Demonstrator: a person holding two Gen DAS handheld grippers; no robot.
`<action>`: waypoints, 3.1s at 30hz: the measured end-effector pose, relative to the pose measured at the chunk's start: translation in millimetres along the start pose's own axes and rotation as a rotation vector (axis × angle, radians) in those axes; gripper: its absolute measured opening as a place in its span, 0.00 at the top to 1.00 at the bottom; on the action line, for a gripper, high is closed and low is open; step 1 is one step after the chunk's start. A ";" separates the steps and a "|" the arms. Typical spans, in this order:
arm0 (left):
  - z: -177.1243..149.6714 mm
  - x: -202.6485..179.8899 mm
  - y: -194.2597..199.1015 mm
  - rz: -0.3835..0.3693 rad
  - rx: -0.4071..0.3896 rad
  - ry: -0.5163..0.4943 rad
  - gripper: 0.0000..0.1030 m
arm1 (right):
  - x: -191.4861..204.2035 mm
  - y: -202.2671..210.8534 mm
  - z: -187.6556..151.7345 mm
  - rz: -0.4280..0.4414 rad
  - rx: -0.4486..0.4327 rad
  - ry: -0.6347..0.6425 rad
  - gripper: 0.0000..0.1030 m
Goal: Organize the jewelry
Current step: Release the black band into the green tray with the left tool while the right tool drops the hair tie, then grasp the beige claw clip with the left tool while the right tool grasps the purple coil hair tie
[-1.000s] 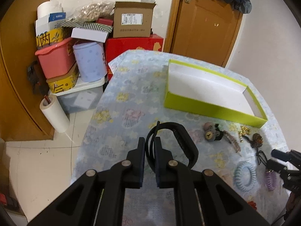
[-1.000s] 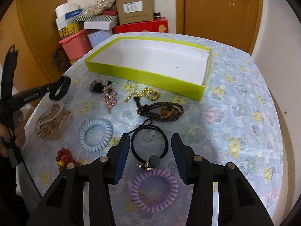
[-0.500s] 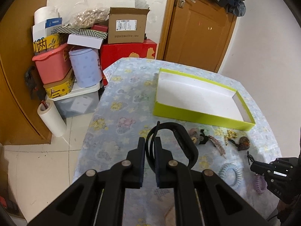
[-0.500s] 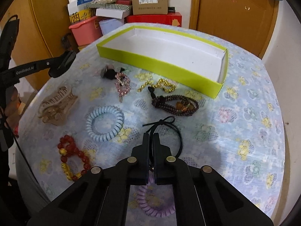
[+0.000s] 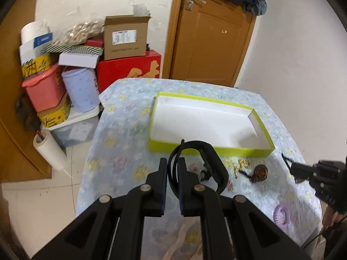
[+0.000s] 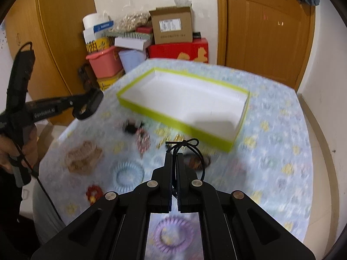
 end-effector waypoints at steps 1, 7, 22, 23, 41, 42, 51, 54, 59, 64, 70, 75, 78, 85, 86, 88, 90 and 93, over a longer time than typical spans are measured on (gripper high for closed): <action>4.8 -2.1 -3.6 -0.002 0.002 -0.008 0.91 | -3.8 -0.8 6.7 0.001 -0.006 -0.003 0.98; 37.1 -11.5 -44.7 -0.032 0.031 -0.047 0.91 | -31.7 -25.7 42.2 0.024 -0.007 -0.032 0.98; 37.3 -5.2 -132.8 -0.016 0.130 -0.071 0.88 | -94.0 -116.4 44.1 -0.019 0.149 -0.119 0.91; 37.1 -4.4 -134.2 -0.016 0.129 -0.070 0.88 | -94.1 -117.0 43.9 -0.023 0.148 -0.116 0.86; 23.1 -4.3 -59.7 -0.053 0.039 -0.052 0.74 | -57.4 -27.3 35.6 -0.045 -0.015 -0.099 0.59; 18.2 -4.8 -52.5 -0.052 0.037 -0.055 0.74 | -53.3 -20.6 30.7 -0.049 -0.023 -0.096 0.59; -24.5 -9.1 6.7 -0.087 -0.002 -0.053 0.74 | -20.4 15.1 -24.8 -0.033 -0.019 -0.127 0.59; -37.6 -10.2 18.1 -0.093 -0.004 -0.062 0.74 | -10.0 20.8 -42.0 -0.008 -0.013 -0.139 0.59; -61.9 -12.9 32.0 -0.104 -0.004 -0.090 0.66 | 5.1 28.2 -62.4 -0.004 0.002 -0.132 0.59; -80.5 -11.6 38.1 -0.115 0.000 -0.095 0.62 | 15.1 31.3 -74.3 0.000 0.011 -0.129 0.59; -92.8 -14.6 38.7 -0.132 0.002 -0.109 0.54 | 19.7 28.1 -84.9 0.001 0.035 -0.117 0.58; -100.0 -19.2 33.5 -0.147 0.015 -0.126 0.53 | 19.1 24.3 -92.7 -0.005 0.050 -0.123 0.55; -102.4 -22.8 31.4 -0.129 0.007 -0.156 0.51 | 14.6 20.2 -98.3 -0.009 0.064 -0.137 0.55; -100.8 -22.0 29.8 -0.088 -0.010 -0.182 0.51 | 3.9 13.0 -105.6 -0.033 0.080 -0.177 0.55; -100.7 -21.3 30.2 -0.089 -0.011 -0.181 0.51 | 1.3 12.5 -105.4 -0.038 0.079 -0.184 0.55; -100.8 -19.9 29.3 -0.091 -0.013 -0.184 0.51 | -2.9 10.6 -105.5 -0.049 0.081 -0.193 0.55; -101.0 -18.5 27.3 -0.088 -0.012 -0.186 0.49 | -6.9 7.1 -106.3 -0.061 0.089 -0.202 0.55; -100.8 -18.6 26.2 -0.082 -0.016 -0.198 0.49 | -11.9 1.0 -107.7 -0.076 0.101 -0.210 0.55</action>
Point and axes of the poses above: each gripper's, at about its wrist camera, not at the fingertips, and y roughly against the way its jaws point, x to its left, z to its top, the point moved 7 cm from there along -y, roughly the way its jaws point, and after that the axes turned 4 degrees about z, right-handed, at the moved point
